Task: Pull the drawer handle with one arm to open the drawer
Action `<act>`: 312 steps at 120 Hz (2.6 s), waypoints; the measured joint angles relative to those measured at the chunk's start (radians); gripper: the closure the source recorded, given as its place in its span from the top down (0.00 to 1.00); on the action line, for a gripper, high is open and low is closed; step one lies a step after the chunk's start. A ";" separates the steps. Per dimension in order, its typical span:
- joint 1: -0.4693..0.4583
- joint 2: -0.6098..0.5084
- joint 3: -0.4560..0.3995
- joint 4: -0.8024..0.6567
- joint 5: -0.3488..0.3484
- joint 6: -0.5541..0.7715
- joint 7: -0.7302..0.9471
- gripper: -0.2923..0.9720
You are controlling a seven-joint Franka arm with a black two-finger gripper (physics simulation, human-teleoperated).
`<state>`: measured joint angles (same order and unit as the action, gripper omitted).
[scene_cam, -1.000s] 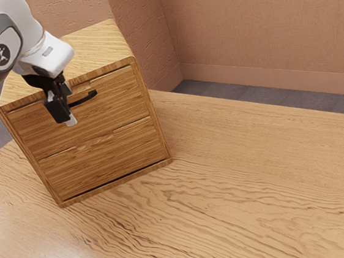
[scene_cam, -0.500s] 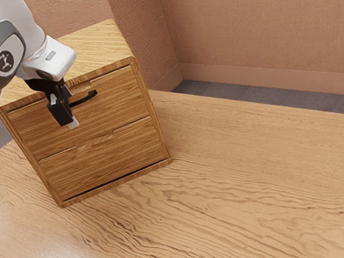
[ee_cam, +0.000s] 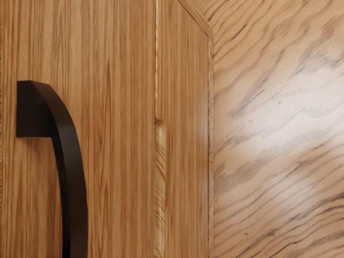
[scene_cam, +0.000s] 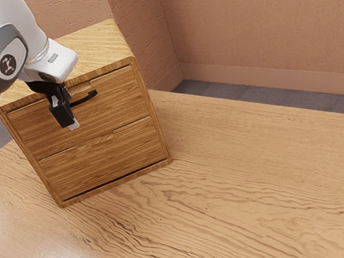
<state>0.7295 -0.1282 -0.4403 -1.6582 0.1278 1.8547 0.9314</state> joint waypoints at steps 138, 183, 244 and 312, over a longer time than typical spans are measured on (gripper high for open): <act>-0.006 -0.067 -0.002 -0.073 -0.005 0.021 -0.036 0.52; -0.006 -0.088 -0.007 -0.089 -0.008 0.022 -0.055 0.53; -0.005 -0.118 -0.009 -0.117 -0.036 0.019 -0.079 0.54; -0.006 -0.144 -0.010 -0.139 -0.074 0.005 -0.088 0.54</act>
<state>0.7238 -0.2725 -0.4502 -1.7974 0.0536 1.8597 0.8430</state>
